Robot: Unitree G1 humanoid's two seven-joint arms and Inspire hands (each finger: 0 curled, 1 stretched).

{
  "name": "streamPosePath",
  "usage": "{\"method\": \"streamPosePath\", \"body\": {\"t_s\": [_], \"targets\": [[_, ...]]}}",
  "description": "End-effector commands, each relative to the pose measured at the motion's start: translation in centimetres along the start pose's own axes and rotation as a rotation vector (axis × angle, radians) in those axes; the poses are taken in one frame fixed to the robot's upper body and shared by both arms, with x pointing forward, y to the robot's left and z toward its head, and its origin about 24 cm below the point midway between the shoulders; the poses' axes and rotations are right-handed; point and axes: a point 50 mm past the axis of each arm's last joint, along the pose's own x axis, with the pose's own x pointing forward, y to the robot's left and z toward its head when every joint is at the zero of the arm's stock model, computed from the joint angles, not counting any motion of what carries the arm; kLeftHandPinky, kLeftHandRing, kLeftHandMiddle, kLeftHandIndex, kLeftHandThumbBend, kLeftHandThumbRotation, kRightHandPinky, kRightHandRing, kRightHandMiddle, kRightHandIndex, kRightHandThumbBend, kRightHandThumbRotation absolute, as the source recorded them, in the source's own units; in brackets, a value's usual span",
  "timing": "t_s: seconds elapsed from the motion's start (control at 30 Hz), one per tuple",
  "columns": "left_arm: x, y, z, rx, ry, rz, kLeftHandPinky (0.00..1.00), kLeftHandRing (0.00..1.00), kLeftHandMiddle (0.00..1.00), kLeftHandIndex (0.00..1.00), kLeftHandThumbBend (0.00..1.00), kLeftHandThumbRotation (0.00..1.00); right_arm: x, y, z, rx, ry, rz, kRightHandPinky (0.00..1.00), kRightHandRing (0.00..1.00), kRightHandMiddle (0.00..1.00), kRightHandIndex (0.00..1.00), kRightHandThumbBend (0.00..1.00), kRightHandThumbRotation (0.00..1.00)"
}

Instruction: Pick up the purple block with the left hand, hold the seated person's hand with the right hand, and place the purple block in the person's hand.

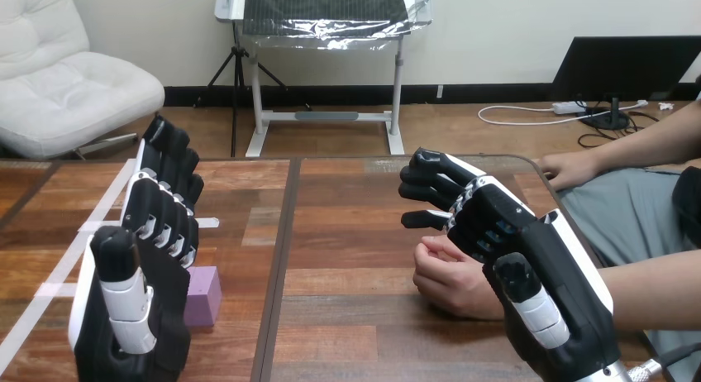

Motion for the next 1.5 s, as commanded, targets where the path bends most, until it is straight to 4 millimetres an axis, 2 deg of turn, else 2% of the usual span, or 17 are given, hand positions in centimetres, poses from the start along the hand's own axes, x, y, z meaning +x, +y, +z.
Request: {"method": "streamPosePath", "body": {"t_s": [0.0,0.23,0.53,1.07,1.47], "targets": [[1.1,-0.5,0.3,-0.005,-0.062,-0.015,1.0,1.0,1.0,0.98,0.98,1.0,1.1,-0.5,1.1,-0.032,-0.081,-0.003,0.74,0.83,0.84,0.84,0.96,0.82],[1.1,-0.2,0.2,0.042,-0.053,-0.02,1.0,1.0,1.0,0.99,0.99,1.0,1.1,-0.5,1.0,-0.032,-0.08,-0.004,0.74,0.83,0.84,0.84,0.96,0.82],[1.6,0.8,0.3,0.213,-0.06,-0.034,1.0,1.0,0.99,0.98,0.97,1.0,1.1,-0.6,1.0,-0.028,-0.079,-0.005,0.74,0.83,0.84,0.84,0.96,0.82],[3.1,3.6,-0.3,0.383,-0.01,-0.071,1.0,1.0,0.99,0.96,0.98,1.0,1.2,-0.5,1.0,-0.023,-0.088,0.001,0.73,0.83,0.84,0.84,0.95,0.82],[4.7,5.7,-0.9,0.464,0.012,-0.091,1.0,1.0,1.0,0.95,0.91,1.0,1.4,-0.4,0.9,-0.014,-0.089,0.004,0.74,0.83,0.84,0.84,0.95,0.82]]}}
